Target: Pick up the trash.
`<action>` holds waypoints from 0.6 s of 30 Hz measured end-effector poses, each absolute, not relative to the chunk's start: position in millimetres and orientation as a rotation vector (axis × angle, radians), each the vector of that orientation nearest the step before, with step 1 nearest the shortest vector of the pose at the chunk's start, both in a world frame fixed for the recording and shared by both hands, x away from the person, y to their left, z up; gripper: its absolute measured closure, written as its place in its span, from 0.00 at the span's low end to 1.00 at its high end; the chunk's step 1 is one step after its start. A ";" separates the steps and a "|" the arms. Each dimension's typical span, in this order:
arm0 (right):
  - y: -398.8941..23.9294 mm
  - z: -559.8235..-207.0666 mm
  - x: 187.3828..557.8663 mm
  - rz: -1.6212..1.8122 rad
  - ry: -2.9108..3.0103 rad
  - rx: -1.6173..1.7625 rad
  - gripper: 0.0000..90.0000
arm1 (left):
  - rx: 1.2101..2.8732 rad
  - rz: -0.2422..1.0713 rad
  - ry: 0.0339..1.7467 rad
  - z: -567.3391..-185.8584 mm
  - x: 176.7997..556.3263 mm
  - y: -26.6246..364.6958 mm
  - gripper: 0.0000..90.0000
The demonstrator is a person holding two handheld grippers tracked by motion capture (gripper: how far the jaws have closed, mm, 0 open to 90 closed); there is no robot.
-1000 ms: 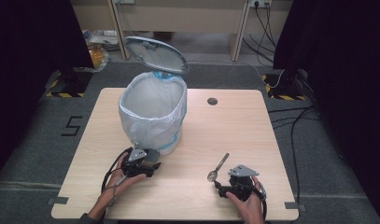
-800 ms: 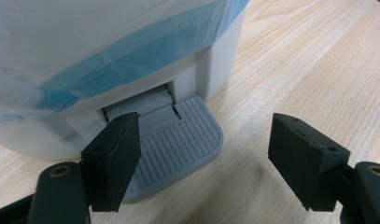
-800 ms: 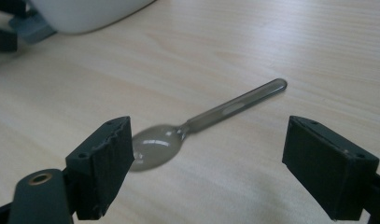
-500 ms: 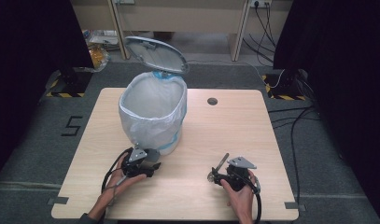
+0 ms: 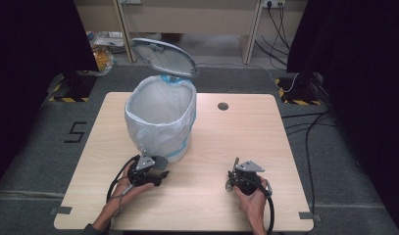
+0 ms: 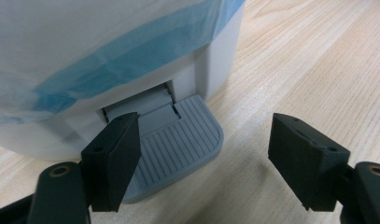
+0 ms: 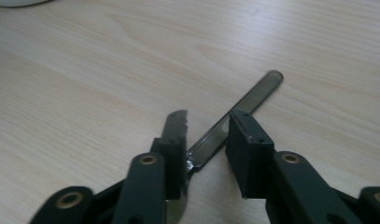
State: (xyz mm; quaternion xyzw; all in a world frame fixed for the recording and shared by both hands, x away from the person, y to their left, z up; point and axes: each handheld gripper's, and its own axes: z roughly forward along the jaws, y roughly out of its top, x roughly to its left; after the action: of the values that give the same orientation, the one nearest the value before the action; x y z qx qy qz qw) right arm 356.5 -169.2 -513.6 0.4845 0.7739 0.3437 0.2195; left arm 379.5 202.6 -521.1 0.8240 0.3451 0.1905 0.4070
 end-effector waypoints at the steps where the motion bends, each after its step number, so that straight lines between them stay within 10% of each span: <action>1: -169.2 -513.6 356.5 0.951 2.141 1.340 0.79 | 2.078 0.480 0.870 -521.1 379.5 202.6 0.28; 18: -179.3 -515.0 369.1 0.998 2.175 1.290 0.79 | 2.081 0.484 0.870 -521.0 379.3 202.4 0.28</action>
State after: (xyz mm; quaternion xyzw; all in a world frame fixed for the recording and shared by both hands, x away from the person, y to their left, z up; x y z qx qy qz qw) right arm 369.1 -179.3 -515.0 0.4639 0.7822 0.3589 0.2100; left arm 379.3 202.4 -521.0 0.8247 0.3449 0.1917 0.4052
